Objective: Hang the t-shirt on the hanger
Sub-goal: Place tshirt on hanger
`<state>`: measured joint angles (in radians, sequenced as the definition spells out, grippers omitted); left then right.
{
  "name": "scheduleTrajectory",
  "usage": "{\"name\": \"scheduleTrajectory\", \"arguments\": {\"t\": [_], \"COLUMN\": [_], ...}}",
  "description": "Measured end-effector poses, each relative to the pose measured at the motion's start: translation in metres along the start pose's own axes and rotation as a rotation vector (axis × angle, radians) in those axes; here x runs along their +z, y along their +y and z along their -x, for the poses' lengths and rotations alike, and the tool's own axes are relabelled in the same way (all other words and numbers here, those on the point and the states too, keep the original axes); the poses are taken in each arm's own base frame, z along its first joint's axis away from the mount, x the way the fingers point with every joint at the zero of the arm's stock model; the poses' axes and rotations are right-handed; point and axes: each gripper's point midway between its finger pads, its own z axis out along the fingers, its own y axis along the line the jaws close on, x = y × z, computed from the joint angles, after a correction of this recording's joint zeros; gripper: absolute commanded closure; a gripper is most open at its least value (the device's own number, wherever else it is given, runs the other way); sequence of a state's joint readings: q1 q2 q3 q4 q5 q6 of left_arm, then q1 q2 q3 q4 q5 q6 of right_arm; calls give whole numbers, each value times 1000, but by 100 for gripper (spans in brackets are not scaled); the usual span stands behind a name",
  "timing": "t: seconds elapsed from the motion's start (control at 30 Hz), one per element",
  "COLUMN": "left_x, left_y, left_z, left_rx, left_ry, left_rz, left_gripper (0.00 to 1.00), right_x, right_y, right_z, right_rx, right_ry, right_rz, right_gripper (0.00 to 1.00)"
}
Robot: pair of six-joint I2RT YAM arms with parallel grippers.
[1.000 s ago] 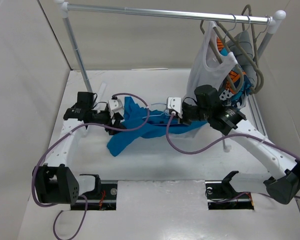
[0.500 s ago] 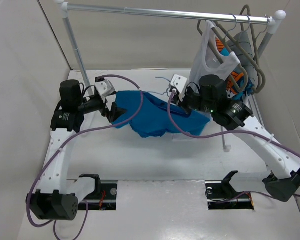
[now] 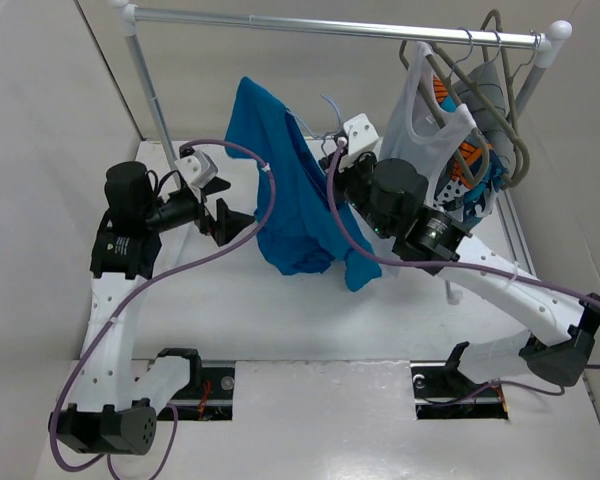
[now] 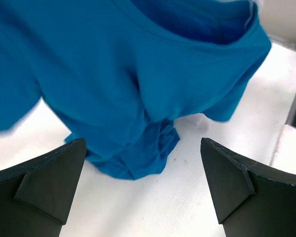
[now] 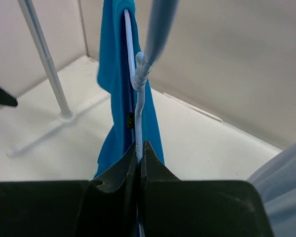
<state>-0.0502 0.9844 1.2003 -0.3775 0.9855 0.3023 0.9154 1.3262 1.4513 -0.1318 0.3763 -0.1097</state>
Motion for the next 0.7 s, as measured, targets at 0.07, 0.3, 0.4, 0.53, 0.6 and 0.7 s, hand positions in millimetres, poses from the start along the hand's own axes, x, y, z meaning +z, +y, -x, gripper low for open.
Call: {"name": "scheduleTrajectory", "arguments": {"t": [0.07,0.3,0.4,0.53,0.6,0.7], "left_x": [-6,-19,-12,-9,-15,-25], "left_y": [0,-3,-6,11,27,43], "left_z": [-1,-9,-27,-56,-66,-62], "left_rx": [17,80,63,88,118,155], "left_ry": [19,79,121,208,254,264], "left_rz": [33,79,53,119,207,313], "left_gripper": [0,0,0,0,0,0], "right_x": [2,13,40,78,86,89], "right_y": [4,16,35,66,75,79], "right_z": [10,-11,-44,-100,-123,-134], "right_rx": [15,221,275,291,290,318], "right_ry": [-32,-40,24,133,180,203], "right_rz": [-33,-99,-98,-78,-69,-73], "right_gripper": [100,100,100,100,100,100]}}
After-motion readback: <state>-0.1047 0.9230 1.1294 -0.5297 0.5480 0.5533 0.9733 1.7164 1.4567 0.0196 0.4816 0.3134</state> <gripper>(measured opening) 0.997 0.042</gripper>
